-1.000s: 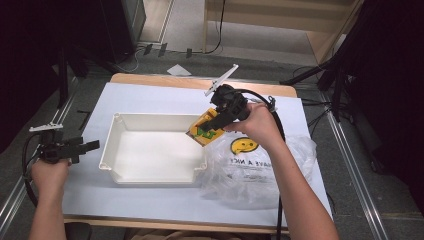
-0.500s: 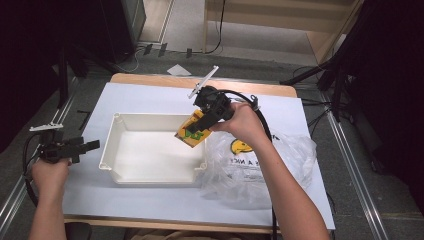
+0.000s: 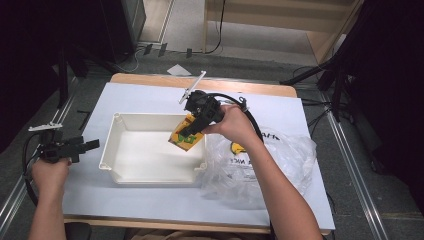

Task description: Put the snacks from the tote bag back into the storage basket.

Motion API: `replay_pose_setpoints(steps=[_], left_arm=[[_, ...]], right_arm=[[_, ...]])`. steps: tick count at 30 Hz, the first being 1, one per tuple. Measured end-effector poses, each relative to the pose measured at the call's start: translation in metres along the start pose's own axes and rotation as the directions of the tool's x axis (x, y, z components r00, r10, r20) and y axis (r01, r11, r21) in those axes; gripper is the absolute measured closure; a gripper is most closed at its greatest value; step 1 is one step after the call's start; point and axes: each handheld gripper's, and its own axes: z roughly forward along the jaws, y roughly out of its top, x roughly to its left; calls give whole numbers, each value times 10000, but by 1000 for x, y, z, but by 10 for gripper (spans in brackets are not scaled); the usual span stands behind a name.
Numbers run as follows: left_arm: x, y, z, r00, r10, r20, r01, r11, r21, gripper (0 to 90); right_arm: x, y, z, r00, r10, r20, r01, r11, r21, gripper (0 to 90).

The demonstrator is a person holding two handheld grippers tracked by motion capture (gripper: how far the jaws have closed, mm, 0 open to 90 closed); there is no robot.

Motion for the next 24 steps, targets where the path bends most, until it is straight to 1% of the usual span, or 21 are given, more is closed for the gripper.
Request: replay_pose_setpoints(steps=[1, 2, 3, 4, 6, 7, 10, 11, 12, 14, 16, 17, 19, 20, 21, 23, 24], left_arm=[[0, 0, 0, 10000, 0, 0, 0, 10000, 0, 159], [0, 0, 0, 10000, -7, 6, 7, 10000, 3, 159], [0, 0, 0, 10000, 4, -6, -4, 10000, -21, 159], [0, 0, 0, 10000, 6, -9, -6, 10000, -63, 160], [1, 0, -1, 10000, -13, -12, 13, 9999, -170, 159], [1, 0, -1, 10000, -42, -11, 42, 9998, -196, 159], [2, 0, -1, 10000, -13, -58, 13, 10000, -90, 159], [2, 0, -1, 10000, -24, -57, 24, 10000, -88, 159], [2, 0, 0, 10000, -1, -51, 1, 10000, -92, 159], [1, 0, 0, 10000, -17, -38, 17, 9999, -100, 159], [1, 0, 0, 10000, -6, -3, 6, 9999, -122, 159], [1, 0, 0, 10000, -18, 11, 18, 9999, -120, 159], [2, 0, -1, 10000, -37, 29, 37, 9999, -123, 159], [2, 0, -1, 10000, -78, 37, 78, 9999, -141, 159], [3, 0, -1, 9999, -97, 36, 98, 9998, -154, 159], [3, 0, -1, 9999, -107, 47, 108, 9998, -160, 159], [3, 0, -1, 9999, -93, 52, 94, 9998, -156, 159]], right_arm=[[0, 0, 1, 9999, 101, -19, -101, 9999, 86, 542], [-2, 0, 4, 10000, 2, -58, -2, 10000, 28, 542], [-2, 0, 5, 9999, 117, -84, -116, 9999, 112, 542], [-4, 0, 8, 9998, 130, -117, -128, 9998, 126, 542], [-6, 0, 12, 9999, 108, -21, -107, 9997, 229, 542], [-7, -1, 14, 9998, 170, -49, -169, 9994, 307, 542], [-10, -2, 22, 9999, 100, -132, -94, 9987, 492, 542], [-10, -2, 24, 9999, 114, -85, -108, 9981, 611, 542], [-10, -2, 25, 9998, 163, -71, -158, 9979, 625, 542], [-12, -1, 29, 9999, 103, -108, -96, 9980, 622, 542], [-12, 0, 30, 9996, 200, -187, -187, 9976, 672, 542], [-12, 1, 32, 9997, 91, -221, -77, 9979, 643, 542], [-10, 3, 35, 9997, 47, -232, -29, 9972, 744, 542], [-10, 3, 36, 9995, 88, -315, -63, 9970, 777, 541], [-10, 4, 36, 9994, -16, -342, 42, 9971, 762, 542], [-10, 5, 38, 9991, -18, -414, 49, 9971, 758, 542], [-11, 6, 39, 9989, -130, -442, 163, 9970, 759, 542]])
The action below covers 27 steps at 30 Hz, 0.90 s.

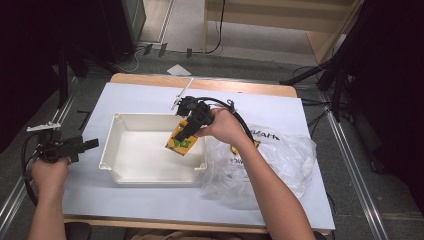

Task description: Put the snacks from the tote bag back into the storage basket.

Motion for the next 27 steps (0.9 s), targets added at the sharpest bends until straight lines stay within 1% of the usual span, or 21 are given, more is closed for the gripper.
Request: replay_pose_setpoints(steps=[2, 3, 5, 9, 10, 11, 15, 16, 18, 20, 22, 26, 27], left_arm=[[-1, 0, 0, 10000, 2, 19, -2, 10000, 3, 159], [-1, 0, 0, 10000, 2, 19, -2, 10000, 3, 159], [-1, 0, 1, 10000, 1, 19, -2, 10000, 22, 159], [0, -1, 1, 10000, -8, 51, 8, 10000, -1, 159], [0, -1, 0, 10000, -24, 49, 24, 10000, 6, 159], [0, -1, 0, 9999, -98, 48, 98, 9999, -32, 159], [1, -1, 1, 9999, -94, 83, 94, 10000, 2, 159], [1, -1, 1, 9999, -92, 106, 92, 10000, 5, 159], [1, -1, 1, 9999, -103, 108, 103, 9999, 8, 159], [1, -1, 1, 9998, -131, 120, 131, 9999, -7, 159], [2, -1, 0, 9998, -120, 146, 121, 9999, -47, 159], [2, -1, 1, 9997, -177, 164, 178, 9998, -54, 159], [2, -1, 1, 9997, -186, 165, 187, 9998, -62, 159]], right_arm=[[0, 1, 3, 9999, -28, -123, 28, 10000, 10, 541], [0, 2, 4, 9998, -4, -198, 7, 9999, 139, 541], [-1, 3, 9, 9994, -151, -309, 159, 9996, 251, 541], [1, 5, 15, 9994, -232, -254, 242, 9989, 395, 540], [1, 7, 18, 9990, -366, -253, 376, 9985, 407, 540], [1, 8, 19, 9988, -377, -305, 389, 9985, 381, 540], [1, 12, 24, 9980, -454, -445, 472, 9981, 393, 540], [2, 13, 24, 9978, -425, -508, 450, 9978, 481, 540], [2, 14, 25, 9974, -493, -523, 520, 9973, 524, 540], [3, 18, 28, 9975, -584, -400, 608, 9962, 618, 540], [3, 22, 30, 9973, -616, -402, 640, 9960, 617, 540], [3, 25, 33, 9977, -559, -388, 581, 9965, 601, 539], [4, 28, 37, 9976, -557, -413, 582, 9964, 623, 540]])
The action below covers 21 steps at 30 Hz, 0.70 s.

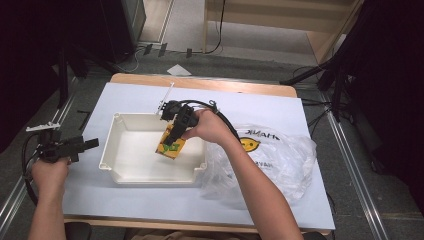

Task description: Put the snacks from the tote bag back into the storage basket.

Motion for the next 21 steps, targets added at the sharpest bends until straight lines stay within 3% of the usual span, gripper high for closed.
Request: replay_pose_setpoints(steps=[21], left_arm=[[2, 0, 2, 10000, -80, 14, 80, 10000, 26, 159]], right_arm=[[15, 19, 26, 9958, -754, 521, 720, 9953, 655, 535]])
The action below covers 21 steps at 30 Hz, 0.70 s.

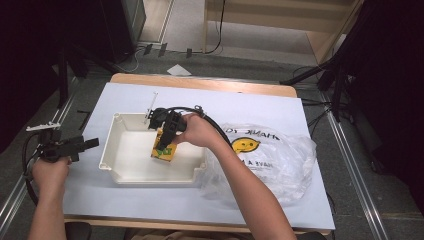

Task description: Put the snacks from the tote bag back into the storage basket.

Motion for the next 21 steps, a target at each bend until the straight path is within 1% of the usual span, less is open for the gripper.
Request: replay_pose_setpoints(steps=[1, 3, 5, 7, 11, 12, 14, 15, 19, 21], left_arm=[[0, 0, 0, 10000, 13, 12, -13, 10000, 1, 159], [0, 0, 1, 10000, 10, 14, -10, 10000, 5, 159], [0, 0, 1, 10000, 7, 16, -7, 10000, 11, 159], [0, 0, 0, 10000, 3, -1, -3, 10000, 16, 159], [0, 0, 0, 10000, 12, 11, -12, 10000, 7, 160], [0, 0, 1, 10000, 2, 22, -2, 10000, 8, 160], [0, 0, 1, 10000, 1, 30, -1, 10000, 41, 159], [0, 0, 1, 10000, 7, 9, -7, 10000, 52, 160], [1, -1, 0, 10000, -51, 13, 51, 10000, 8, 159], [1, -1, 0, 10000, -20, 5, 20, 10000, 35, 159]], right_arm=[[1, 1, 1, 9999, -138, 8, 138, 9999, -10, 534], [3, 2, 2, 9999, -103, 53, 103, 9999, 47, 533], [2, 3, 4, 9998, -208, 22, 208, 9998, -36, 532], [2, 3, 5, 10000, -78, -36, 77, 9999, -101, 530], [3, 3, 7, 10000, -2, -60, 0, 9997, -263, 523], [3, 4, 8, 9998, 180, -126, -183, 9995, -263, 518], [3, 5, 9, 9998, 193, -103, -196, 9995, -249, 516], [3, 6, 9, 9993, 341, -144, -344, 9991, -238, 513], [4, 8, 12, 9996, 194, -210, -201, 9992, -332, 496], [4, 8, 13, 9990, 326, -290, -337, 9987, -379, 489]])
